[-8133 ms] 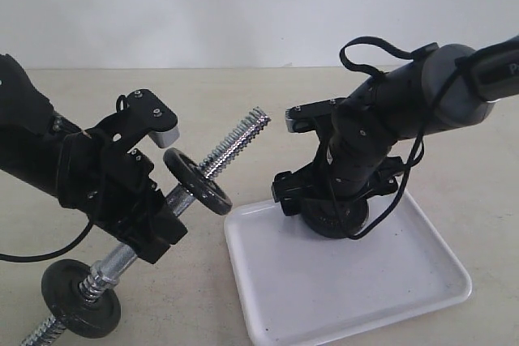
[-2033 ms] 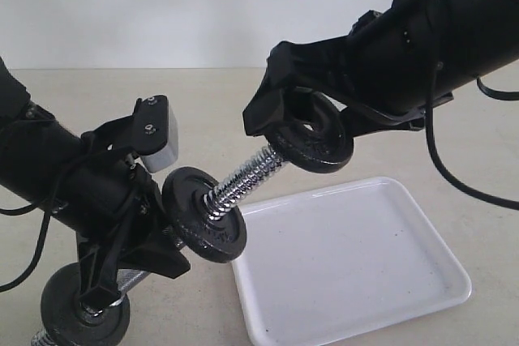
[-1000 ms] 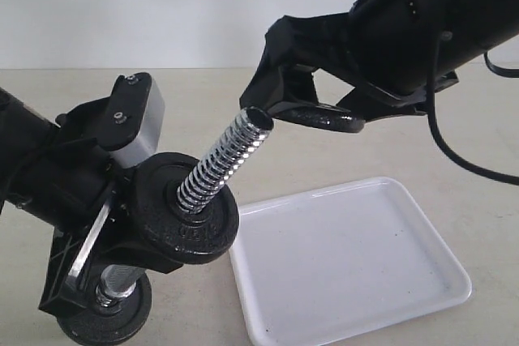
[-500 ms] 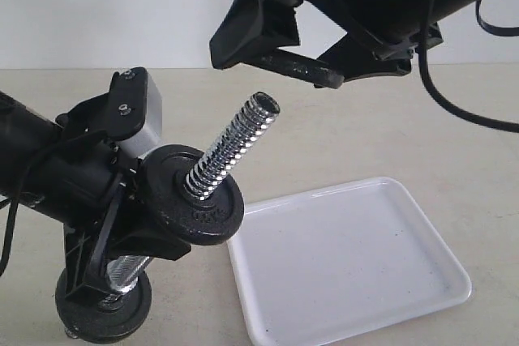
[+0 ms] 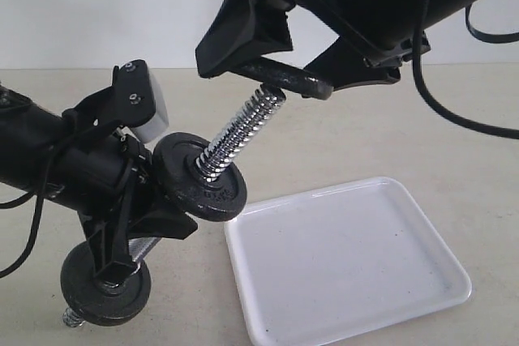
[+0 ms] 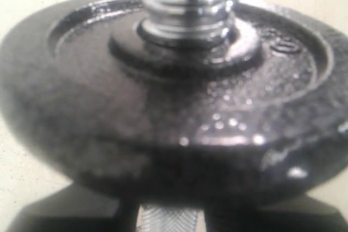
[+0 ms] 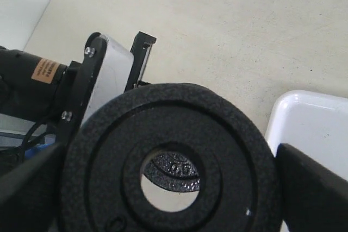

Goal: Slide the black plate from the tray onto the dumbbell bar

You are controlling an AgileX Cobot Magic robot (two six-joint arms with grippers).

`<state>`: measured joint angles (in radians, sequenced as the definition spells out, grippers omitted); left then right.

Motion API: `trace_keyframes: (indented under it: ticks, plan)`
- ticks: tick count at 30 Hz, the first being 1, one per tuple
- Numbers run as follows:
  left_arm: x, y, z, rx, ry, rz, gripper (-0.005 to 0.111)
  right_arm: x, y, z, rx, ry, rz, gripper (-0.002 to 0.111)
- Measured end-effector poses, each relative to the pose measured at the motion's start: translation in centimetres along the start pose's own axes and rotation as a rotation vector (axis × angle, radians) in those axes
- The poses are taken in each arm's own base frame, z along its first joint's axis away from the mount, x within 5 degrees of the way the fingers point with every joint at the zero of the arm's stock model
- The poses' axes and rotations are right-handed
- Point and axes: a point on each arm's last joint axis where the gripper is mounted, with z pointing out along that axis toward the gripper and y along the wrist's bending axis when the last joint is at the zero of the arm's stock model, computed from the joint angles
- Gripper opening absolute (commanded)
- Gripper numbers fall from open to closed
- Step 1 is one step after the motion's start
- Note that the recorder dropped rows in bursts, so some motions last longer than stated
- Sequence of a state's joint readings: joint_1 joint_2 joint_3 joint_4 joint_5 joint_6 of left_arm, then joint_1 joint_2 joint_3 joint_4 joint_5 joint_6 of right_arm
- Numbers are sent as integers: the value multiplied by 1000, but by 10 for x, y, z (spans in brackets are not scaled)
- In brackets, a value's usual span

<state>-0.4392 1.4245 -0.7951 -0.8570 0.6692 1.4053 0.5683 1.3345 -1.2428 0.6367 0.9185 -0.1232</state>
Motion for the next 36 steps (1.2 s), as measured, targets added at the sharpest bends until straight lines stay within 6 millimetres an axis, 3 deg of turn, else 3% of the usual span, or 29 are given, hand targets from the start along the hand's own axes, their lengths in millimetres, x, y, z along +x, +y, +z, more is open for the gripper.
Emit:
trace_keyframes:
  ticks: [36]
  plan:
    - [2,-3,1,16,-3,-12,4,0,-10,4,83,22,-53,0]
